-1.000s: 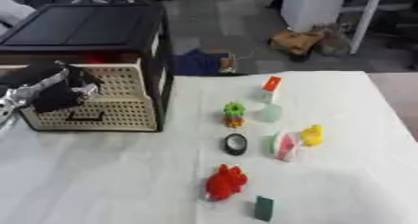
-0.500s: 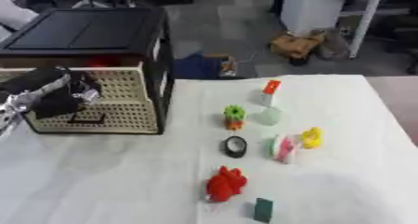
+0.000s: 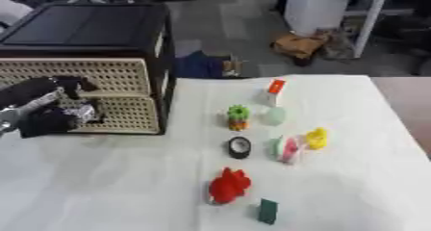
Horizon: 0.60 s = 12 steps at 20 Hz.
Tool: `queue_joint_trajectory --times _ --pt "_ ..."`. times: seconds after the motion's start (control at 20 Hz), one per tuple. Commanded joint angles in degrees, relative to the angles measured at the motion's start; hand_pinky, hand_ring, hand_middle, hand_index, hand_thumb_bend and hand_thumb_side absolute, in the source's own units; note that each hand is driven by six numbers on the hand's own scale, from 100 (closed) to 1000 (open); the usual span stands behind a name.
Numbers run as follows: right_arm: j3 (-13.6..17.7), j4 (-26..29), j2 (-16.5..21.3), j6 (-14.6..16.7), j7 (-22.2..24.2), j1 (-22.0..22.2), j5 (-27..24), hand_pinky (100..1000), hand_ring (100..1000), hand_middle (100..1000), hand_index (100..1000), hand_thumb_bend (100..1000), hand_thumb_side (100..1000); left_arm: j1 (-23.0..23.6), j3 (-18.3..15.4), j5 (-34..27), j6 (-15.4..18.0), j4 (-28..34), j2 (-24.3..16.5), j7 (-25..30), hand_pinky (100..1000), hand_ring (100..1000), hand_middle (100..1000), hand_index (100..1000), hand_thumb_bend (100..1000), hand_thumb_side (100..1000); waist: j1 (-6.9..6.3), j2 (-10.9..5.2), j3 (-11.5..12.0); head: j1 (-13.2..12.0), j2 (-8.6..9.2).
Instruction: Pick up objects from table and place into drawer.
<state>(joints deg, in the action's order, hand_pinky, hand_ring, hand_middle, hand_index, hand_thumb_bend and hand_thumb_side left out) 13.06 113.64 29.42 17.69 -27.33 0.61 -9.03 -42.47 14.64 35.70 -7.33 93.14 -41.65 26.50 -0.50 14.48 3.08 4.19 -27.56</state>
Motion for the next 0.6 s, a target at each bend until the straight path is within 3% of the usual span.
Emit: queue_joint_trajectory --times 0.05,0.4,0.6 --pt "0.7 1.0 1.1 0.2 -0.1 0.1 -0.4 663 651 619 814 100 1000 -0.1 -1.1 0.6 -0.6 2.7 -2.6 0.6 619 817 850 941 100 1000 0.16 -1.14 0.1 0.2 -0.1" --pt "0.9 1.0 1.0 0.4 -0.1 0.3 -0.9 662 650 619 813 100 1000 1.8 -2.4 3.2 -1.1 8.7 -3.7 2.2 625 826 848 942 100 1000 0.23 -1.43 0.1 0.4 0.03" --pt "0.9 1.0 1.0 0.5 -0.2 0.3 -0.9 662 651 619 813 100 1000 3.5 -4.0 3.6 -1.8 14.6 -4.1 2.1 556 753 798 919 100 1000 0.29 -1.52 0.2 0.6 0.01"
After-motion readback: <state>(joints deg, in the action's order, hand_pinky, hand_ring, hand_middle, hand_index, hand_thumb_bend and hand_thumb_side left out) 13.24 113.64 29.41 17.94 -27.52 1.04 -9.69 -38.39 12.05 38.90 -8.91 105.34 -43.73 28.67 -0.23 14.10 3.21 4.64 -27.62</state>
